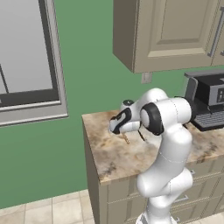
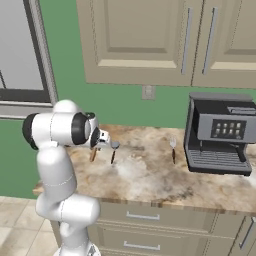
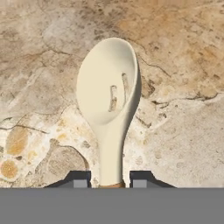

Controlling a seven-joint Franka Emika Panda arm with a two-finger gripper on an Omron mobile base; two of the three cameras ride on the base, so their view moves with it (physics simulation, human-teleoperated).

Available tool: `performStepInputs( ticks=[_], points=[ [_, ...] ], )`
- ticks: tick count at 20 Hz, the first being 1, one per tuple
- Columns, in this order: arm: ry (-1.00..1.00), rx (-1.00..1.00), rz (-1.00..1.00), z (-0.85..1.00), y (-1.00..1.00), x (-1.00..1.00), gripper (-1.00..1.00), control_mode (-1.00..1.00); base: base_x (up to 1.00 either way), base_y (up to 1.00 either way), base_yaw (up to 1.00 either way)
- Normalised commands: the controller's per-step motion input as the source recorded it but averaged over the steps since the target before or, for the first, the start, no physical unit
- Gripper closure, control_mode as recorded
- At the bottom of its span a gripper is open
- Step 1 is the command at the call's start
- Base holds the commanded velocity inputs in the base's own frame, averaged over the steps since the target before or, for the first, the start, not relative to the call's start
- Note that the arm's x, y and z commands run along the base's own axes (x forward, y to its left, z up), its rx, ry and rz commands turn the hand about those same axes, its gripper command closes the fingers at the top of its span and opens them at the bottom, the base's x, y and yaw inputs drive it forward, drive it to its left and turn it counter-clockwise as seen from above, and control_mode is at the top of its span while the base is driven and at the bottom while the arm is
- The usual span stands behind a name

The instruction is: Organize the utensils by type. Pick up the wooden spoons from the counter and place them in the open cabinet. Then pick up the metallic utensils from the counter and place them in the open drawer.

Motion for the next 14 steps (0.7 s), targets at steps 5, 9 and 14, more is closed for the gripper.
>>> performStepInputs(
  ticks=[5,9,14],
  points=[
    [0.00,0.07,0.00,0.43,0.00,-0.20,1.00,-1.00,0.00,0.00,0.00],
    [-0.03,0.09,0.00,0.66,0.00,-0.39,1.00,-1.00,0.00,0.00,0.00],
    [-0.01,0.08,0.04,0.70,-0.04,-0.54,1.00,-1.00,0.00,0.00,0.00]
  ],
)
